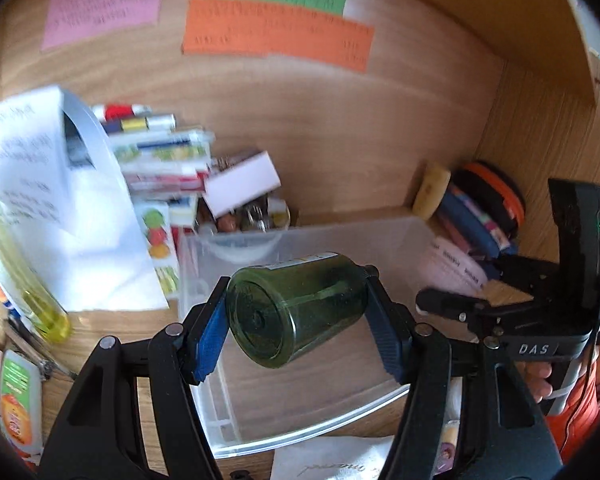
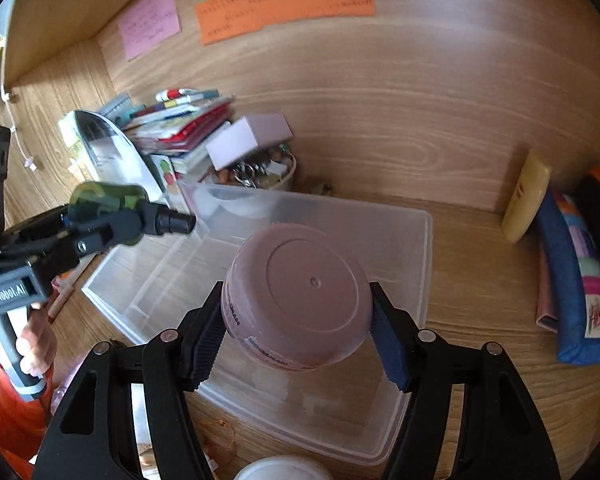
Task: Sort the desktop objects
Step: 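Carry the pink container and green bottle over the clear plastic box with both tools, then open both tools to drop the container and bottle into the box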
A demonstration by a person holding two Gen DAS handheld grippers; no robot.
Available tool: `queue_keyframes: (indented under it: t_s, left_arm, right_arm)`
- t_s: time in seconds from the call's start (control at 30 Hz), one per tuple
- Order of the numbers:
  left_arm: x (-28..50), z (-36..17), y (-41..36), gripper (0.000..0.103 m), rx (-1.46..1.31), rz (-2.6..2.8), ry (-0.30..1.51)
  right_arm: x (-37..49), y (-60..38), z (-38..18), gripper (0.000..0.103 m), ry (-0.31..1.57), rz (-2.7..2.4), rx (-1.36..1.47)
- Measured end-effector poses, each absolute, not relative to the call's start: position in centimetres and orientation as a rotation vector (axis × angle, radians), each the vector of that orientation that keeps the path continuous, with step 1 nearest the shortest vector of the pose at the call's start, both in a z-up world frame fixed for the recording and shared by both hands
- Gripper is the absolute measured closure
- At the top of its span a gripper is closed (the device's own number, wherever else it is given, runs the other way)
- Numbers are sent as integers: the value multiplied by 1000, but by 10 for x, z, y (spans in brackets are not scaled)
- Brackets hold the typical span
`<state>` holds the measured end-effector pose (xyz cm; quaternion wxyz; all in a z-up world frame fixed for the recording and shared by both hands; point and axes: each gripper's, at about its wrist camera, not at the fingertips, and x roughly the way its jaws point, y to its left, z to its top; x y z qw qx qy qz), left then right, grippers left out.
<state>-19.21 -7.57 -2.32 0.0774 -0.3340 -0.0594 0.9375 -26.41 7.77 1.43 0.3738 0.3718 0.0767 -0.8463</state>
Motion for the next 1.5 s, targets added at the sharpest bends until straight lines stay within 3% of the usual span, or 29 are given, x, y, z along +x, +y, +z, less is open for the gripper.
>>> queue_keyframes:
  t_s: [0.57, 1.13, 1.37, 1.5]
  left_arm:
    - [-200, -48, -47, 39, -1159, 2759, 8]
    - [-201, -47, -53, 39, -1187, 2741, -12]
    - [-195, -39, -55, 30, -1133, 2751, -29]
    - [-193, -35, -54, 28, -1108, 2765, -14]
  right_arm:
    - [-257, 63, -7, 40, 365, -2169, 962]
    - [-260, 63, -11, 40, 352, -2136, 996]
    - [-254, 65, -3, 39, 353, -2139, 953]
    - [-255, 67, -2, 32, 353, -2154, 947]
